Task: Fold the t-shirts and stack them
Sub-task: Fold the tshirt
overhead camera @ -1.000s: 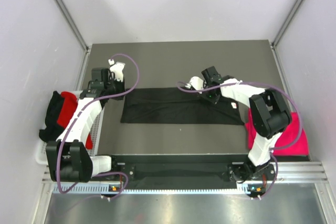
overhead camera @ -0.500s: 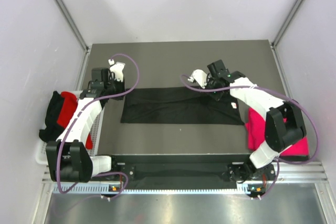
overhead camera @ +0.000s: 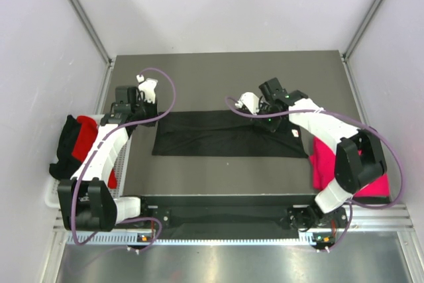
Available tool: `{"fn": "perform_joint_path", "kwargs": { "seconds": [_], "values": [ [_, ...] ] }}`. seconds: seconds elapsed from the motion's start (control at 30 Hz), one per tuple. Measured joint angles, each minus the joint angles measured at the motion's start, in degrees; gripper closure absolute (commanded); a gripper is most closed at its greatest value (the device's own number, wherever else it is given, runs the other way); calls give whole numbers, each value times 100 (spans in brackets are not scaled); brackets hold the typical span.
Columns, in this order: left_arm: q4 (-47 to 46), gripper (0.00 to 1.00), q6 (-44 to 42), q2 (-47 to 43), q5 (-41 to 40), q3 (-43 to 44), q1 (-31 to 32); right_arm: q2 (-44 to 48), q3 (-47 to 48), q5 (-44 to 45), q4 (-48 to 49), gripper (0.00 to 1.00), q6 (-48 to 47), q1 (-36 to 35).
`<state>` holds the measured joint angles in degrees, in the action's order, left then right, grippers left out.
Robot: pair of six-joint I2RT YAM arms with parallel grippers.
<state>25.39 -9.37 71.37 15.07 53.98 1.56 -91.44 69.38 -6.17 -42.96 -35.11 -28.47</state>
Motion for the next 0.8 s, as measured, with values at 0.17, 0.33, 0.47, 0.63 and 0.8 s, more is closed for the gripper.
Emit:
{"fn": "perform_joint_path", "kwargs": {
  "seconds": [0.17,0.33,0.47,0.63,0.8],
  "values": [
    [-2,81,2,0,0,0,0,44,2,-267,-201,84,39,-31],
    [0,81,2,4,0,0,0,-4,216,-1399,-933,65,-26,-101],
    [0,81,2,66,2,0,0,-13,654,-1766,-1128,69,-90,-138],
    [0,81,2,103,0,0,0,-46,651,-1526,-922,74,-212,111],
    [-2,81,-2,103,-11,0,0,-216,310,-1283,-614,77,-409,780]
  ]
}}
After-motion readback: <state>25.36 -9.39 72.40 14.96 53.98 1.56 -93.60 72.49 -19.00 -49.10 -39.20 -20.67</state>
